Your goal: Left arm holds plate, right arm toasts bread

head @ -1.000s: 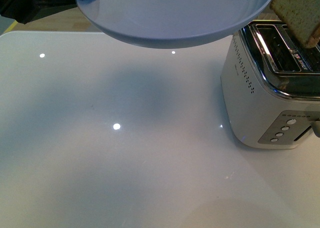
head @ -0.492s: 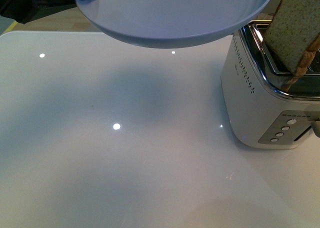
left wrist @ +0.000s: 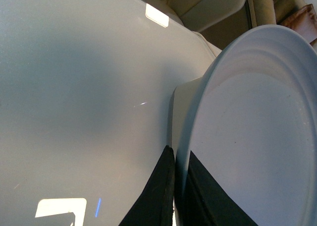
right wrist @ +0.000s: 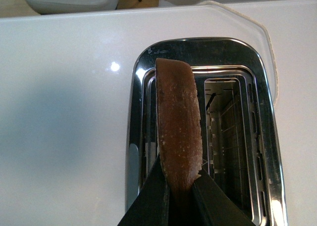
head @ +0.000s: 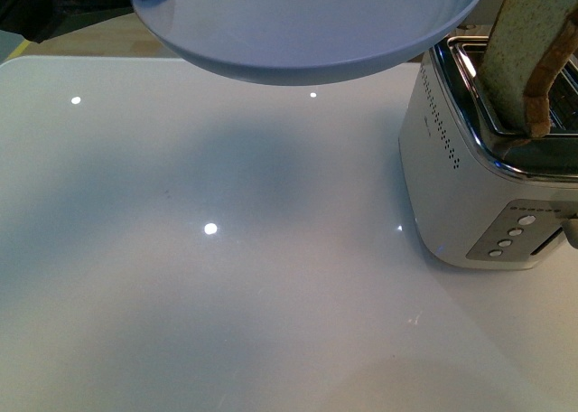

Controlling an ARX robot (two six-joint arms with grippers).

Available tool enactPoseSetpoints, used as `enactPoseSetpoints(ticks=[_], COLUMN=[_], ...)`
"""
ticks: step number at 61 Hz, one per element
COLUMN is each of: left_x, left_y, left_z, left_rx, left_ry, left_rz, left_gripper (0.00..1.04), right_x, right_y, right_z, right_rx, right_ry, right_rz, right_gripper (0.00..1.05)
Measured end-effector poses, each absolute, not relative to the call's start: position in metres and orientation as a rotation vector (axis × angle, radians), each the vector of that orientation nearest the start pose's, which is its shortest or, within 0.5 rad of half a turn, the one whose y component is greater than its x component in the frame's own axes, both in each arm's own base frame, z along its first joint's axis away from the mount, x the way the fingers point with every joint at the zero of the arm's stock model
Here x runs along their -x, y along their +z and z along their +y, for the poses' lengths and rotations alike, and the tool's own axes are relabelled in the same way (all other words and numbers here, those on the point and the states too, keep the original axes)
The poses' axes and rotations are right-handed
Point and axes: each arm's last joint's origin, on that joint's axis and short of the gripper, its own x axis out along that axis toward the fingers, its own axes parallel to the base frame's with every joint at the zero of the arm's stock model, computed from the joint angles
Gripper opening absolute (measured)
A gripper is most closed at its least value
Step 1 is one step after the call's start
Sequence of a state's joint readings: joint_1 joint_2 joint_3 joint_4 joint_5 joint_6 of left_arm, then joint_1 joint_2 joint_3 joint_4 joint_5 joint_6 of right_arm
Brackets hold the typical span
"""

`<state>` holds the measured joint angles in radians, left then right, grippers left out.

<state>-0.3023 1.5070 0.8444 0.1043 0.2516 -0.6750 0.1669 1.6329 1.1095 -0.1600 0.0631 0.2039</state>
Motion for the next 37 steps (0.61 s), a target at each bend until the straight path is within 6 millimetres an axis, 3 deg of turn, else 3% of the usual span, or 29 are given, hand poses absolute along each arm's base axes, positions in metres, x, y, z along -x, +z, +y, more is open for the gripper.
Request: enactPoseSetpoints(ticks=[37], left_x=[-0.2975], left_y=[0.2106], left_z=[-0.0986], left_rx=[0.628], left_ry=[-0.326], left_rz=[0.732], left_gripper=[0.03], right_x=[-0.3573], right_y=[0.2347], right_z=[0.0543], right_rx=[-0.200], right_ry=[0.007], right_rz=[0.653], right_gripper=[0.03])
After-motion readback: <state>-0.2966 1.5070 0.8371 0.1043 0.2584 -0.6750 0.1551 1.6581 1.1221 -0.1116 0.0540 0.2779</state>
